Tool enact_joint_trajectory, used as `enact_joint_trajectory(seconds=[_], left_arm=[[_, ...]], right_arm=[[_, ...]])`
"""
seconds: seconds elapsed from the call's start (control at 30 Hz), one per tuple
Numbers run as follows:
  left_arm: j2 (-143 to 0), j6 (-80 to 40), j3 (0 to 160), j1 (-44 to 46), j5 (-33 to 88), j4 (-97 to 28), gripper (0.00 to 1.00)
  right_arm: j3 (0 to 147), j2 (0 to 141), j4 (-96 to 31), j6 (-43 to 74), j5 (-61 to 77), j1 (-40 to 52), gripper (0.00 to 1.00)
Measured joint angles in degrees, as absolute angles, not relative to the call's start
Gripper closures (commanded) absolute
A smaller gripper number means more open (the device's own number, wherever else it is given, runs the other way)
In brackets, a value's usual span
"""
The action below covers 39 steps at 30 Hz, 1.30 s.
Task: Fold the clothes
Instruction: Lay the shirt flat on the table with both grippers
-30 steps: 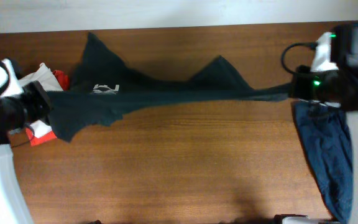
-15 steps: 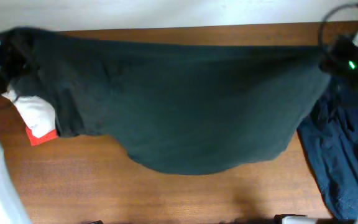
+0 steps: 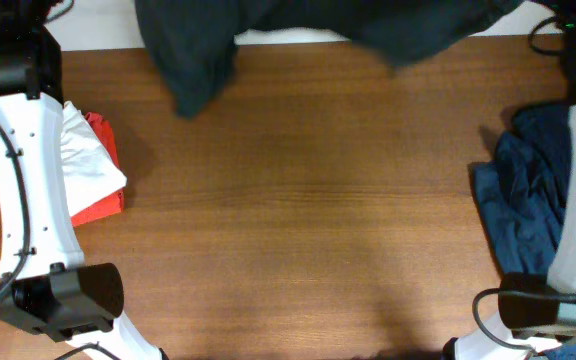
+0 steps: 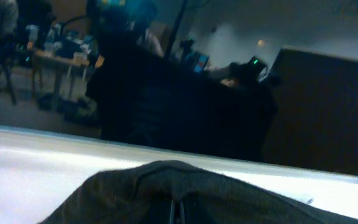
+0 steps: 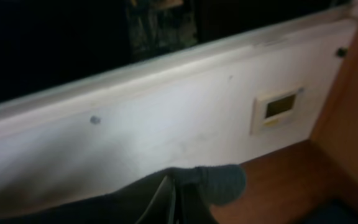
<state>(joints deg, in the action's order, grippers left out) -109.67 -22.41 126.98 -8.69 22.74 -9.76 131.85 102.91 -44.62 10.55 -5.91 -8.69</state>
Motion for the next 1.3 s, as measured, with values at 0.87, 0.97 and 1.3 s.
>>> enact_joint_trajectory(seconds=[0.87,0.97,1.3], left_arm=[[-102.4,-2.8,70.8,-8.1,15.4,-84.4,1.00],[-91.4,-2.8,67.7,-14.0,15.2,-84.5,1.00],[-87.5,-6.1,66.5,-17.3,25.2,-57.8,1.00]], right_arm=[[67.6,99.9,-82.1,11.7,-2.7,-12.0,0.96],[66.0,92.7,-82.1,13.6,-2.4,-12.0,0.96],[65.5,87.7,-64.0,14.8,-1.3,-12.0,0.96]])
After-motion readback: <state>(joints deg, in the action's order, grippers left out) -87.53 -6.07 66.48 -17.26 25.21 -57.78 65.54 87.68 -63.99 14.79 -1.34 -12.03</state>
